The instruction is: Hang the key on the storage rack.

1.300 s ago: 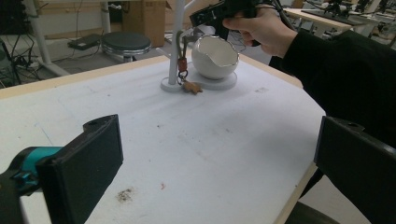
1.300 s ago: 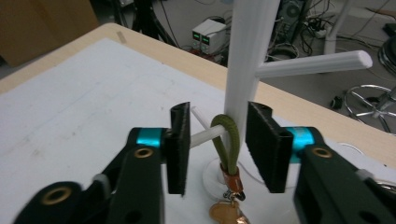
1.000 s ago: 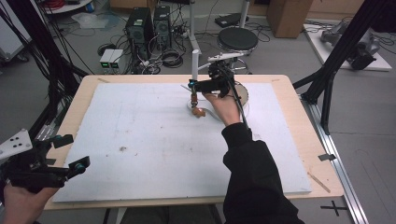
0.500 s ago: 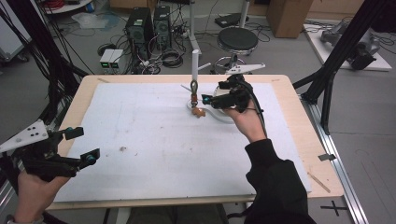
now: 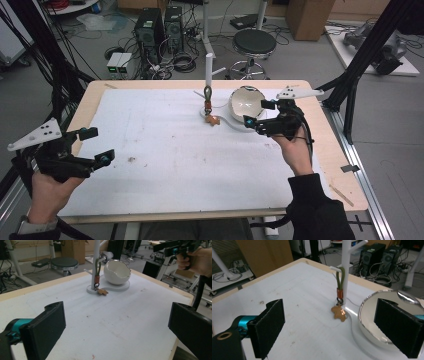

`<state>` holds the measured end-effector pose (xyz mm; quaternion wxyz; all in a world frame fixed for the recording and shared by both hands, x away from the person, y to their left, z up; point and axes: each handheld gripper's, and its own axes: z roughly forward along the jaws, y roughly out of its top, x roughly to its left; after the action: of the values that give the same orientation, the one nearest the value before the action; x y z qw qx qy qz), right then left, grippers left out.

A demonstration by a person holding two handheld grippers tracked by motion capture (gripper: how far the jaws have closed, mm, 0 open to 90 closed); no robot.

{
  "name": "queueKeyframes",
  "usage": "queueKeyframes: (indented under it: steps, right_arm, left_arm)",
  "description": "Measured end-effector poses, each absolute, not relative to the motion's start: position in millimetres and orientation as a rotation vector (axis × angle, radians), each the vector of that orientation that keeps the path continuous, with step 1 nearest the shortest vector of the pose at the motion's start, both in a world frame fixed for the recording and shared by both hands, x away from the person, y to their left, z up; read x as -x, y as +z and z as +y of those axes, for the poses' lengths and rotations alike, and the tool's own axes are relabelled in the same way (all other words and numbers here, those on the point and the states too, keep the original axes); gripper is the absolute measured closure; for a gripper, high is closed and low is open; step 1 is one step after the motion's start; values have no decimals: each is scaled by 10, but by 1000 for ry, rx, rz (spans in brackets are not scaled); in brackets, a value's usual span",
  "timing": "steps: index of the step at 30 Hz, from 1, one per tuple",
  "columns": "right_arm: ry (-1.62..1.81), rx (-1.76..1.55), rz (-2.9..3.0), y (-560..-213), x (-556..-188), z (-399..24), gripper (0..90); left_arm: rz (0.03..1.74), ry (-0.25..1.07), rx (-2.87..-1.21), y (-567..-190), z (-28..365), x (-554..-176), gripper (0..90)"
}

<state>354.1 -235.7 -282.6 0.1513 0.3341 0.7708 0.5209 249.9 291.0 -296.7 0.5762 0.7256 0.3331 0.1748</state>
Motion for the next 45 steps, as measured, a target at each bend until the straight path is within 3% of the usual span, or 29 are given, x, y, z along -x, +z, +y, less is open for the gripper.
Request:
queueKeyframes:
  steps: [15,35,45]
  right_arm:
    - [1584,-1047,2131,-2980,-3224,-2921,91]
    - [1554,-1001,2150,-2827,-2809,-3274,91]
    - [1563,-1024,2138,-2856,-2772,-3389,91]
  left_arm:
    - [769,380,-1698,-3042,2820,-2661,17]
    - [760,372,-1683,-3016,2823,-2618,17]
    - [754,371,-1696,-3012,2758,-2600,17]
